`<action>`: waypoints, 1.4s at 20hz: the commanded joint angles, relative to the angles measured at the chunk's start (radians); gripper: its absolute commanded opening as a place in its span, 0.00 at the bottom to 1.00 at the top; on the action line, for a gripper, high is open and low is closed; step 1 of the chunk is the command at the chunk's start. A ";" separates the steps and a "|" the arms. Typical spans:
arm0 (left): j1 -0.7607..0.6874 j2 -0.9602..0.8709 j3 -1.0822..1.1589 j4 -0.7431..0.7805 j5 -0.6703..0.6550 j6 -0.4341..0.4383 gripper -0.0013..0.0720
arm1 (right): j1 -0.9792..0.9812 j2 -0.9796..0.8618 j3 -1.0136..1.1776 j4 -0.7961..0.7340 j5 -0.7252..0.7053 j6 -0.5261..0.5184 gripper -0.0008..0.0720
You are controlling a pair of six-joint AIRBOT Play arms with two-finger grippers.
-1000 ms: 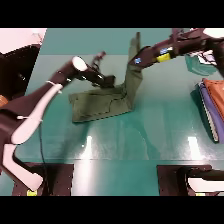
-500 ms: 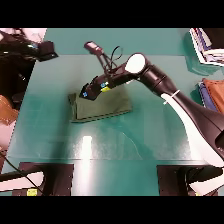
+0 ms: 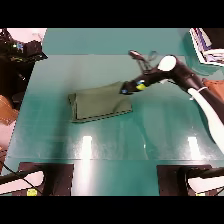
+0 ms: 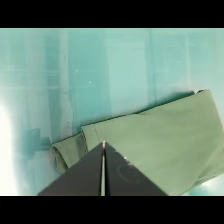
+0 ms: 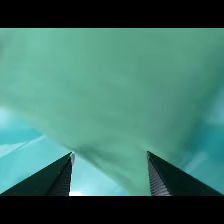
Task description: Fold the shirts.
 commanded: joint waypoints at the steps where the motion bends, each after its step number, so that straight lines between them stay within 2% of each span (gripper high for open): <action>1: 0.001 0.002 0.000 -0.002 -0.004 0.000 0.06 | -0.177 -0.033 -0.122 0.130 0.034 0.030 0.74; 5: 0.001 0.002 0.000 -0.002 -0.003 0.001 0.06 | -0.176 -0.180 -0.084 0.307 0.057 -0.012 0.74; 12: 0.001 0.002 0.000 -0.010 -0.010 0.001 0.06 | 0.014 -0.412 0.204 0.343 0.100 -0.012 0.74; 13: 0.001 0.002 0.000 -0.021 -0.012 0.001 0.06 | 0.033 -0.430 0.241 0.339 0.101 -0.012 0.59; 15: -0.023 0.002 0.000 -0.021 0.001 0.000 0.05 | 0.053 -0.438 0.281 0.332 0.079 -0.013 0.12; 16: -0.048 0.002 0.000 -0.013 0.011 0.000 0.05 | 0.053 -0.436 0.296 0.332 0.076 -0.014 0.04; 20: -0.180 0.002 0.000 -0.012 0.045 0.000 0.06 | -0.028 -0.365 0.319 0.332 0.085 -0.013 0.04; 24: -0.277 0.002 0.000 -0.013 0.049 0.000 0.06 | -0.239 -0.224 0.319 0.330 0.082 -0.010 0.04; 28: -0.319 0.002 0.000 -0.014 0.050 -0.001 0.06 | -0.522 -0.072 0.319 0.140 0.072 0.087 0.04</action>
